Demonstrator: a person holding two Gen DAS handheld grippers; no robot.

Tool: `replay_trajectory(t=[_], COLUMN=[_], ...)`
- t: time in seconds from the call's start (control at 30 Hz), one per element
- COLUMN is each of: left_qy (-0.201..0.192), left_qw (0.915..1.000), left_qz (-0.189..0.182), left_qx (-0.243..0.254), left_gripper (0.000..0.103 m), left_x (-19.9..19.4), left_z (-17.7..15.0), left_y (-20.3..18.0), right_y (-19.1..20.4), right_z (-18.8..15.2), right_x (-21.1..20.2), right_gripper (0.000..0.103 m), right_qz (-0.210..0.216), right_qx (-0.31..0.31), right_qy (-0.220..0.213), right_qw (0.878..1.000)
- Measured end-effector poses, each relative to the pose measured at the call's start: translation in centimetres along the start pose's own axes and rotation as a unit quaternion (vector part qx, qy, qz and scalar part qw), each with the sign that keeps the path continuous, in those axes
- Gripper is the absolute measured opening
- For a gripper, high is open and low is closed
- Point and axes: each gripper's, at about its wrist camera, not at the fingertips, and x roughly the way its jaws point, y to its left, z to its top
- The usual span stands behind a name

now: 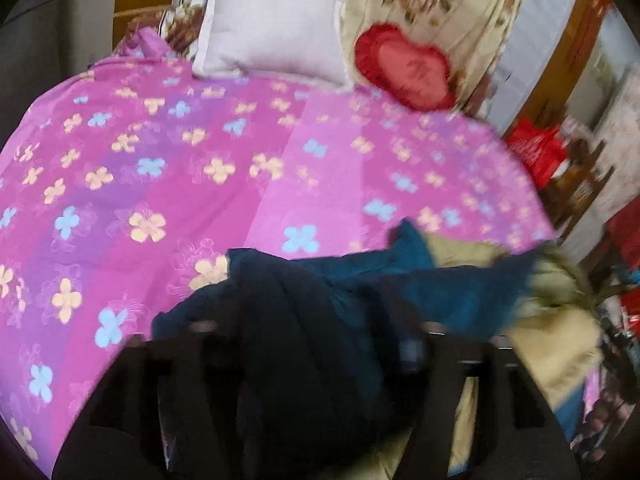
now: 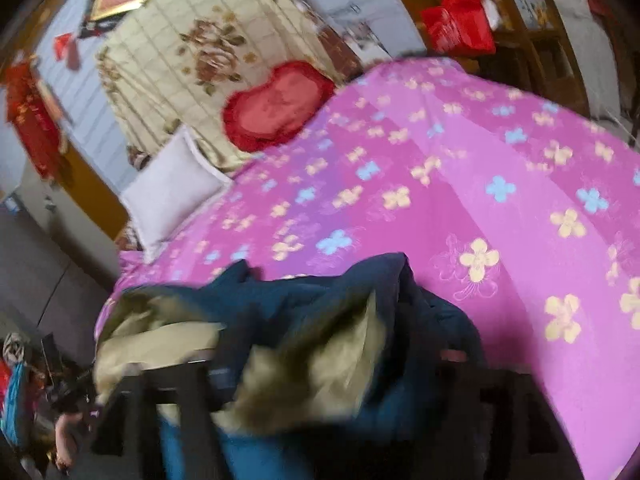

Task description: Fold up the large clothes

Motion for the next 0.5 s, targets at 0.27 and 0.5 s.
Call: replay_trajectory(t=[0.27, 0.5], left_qy=[-0.065, -0.034], left_qw=[0.9951, 0.9929], left_qz=[-0.006, -0.003], left_qx=[0.074, 0.114], left_gripper=[0.075, 0.075], left_x=[-6.8, -3.8], left_z=[-4.5, -7.7], left_y=[-3.4, -7.0], right_y=[3.4, 5.1], right_z=[-2.1, -2.6], right_x=[-3.2, 1.3], right_gripper=[0.078, 0.078], right_qz=[-0.007, -0.043], right_qx=[-0.095, -0.126], right_qy=[-0.015, 0.056], right_qw=[0.995, 0.990])
